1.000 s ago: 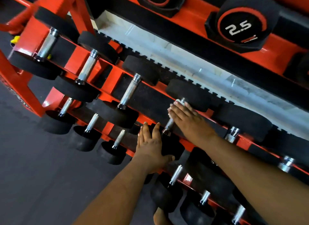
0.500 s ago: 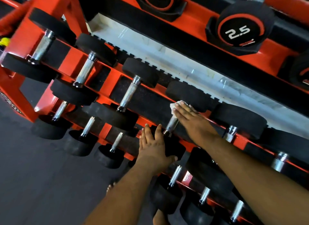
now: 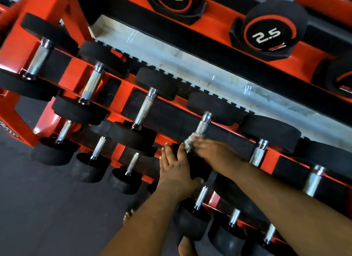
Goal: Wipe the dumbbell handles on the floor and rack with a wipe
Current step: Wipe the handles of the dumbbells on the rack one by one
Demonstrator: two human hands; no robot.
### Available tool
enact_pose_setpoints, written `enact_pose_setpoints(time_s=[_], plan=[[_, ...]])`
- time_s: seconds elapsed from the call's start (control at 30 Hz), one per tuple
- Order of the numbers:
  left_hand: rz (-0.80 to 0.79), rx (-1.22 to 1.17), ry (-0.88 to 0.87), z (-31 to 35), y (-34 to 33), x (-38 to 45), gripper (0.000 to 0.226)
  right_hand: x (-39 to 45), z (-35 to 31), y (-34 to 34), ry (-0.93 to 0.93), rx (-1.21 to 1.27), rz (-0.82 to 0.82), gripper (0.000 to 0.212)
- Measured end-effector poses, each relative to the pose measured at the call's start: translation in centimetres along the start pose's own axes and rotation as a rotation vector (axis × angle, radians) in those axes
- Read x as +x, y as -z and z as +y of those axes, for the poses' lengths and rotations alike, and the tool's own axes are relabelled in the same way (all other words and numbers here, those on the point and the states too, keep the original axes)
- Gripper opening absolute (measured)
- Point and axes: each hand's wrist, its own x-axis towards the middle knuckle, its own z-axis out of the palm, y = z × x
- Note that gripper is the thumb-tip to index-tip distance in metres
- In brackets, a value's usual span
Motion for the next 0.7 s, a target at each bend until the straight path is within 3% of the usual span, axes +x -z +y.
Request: enact_pose_setpoints(time_s=[0.1,0.2,0.27,0.33,0.37,0.43,0.5,0.6,0.7], plan=[[0.012,-0.005,-0.005,-0.1,-0.1,0.0,0.123,-2.1,0.1,-0.6,0.009,0.147,-0.113,0.042],[0.007,0.012,-0.004,-0.1,0.0,0.1,0.121,-3.3,1.0,-1.1,0.009,0.215,0.011,0.045],[-0.006,0.014,0.000,-0.1,0.1,0.1,0.121,-3.2,0.8,-0.8,-0.217,0.401,0.227,0.043],[-0.008,0.013,0.001,0.0,0.0,0.1,0.120,-2.3,-0.2,-0.7,-0.659,0.677,0.521,0.045],[-0.004,0.016,0.001,-0.1,0.0,0.1,0.120,-1.3,-0.6,-0.5,-0.869,0.862,0.632,0.045],[-0.012,0.018,0.002,-0.1,-0.1,0.2,0.121,1.4,-1.3,-0.7,-1.073,1.362,0.756,0.047],[-0.009,0.021,0.010,-0.1,-0.1,0.3,0.120,3.3,-2.4,-1.1,-1.121,1.558,0.740,0.046],[0.002,0.018,0.015,-0.1,-0.2,0.4,0.120,4.6,-2.7,-0.6,-1.129,1.627,0.650,0.032],[-0.009,0.021,0.016,-0.1,-0.3,0.4,0.119,5.8,-0.4,0.5,-1.176,1.918,0.729,0.017]])
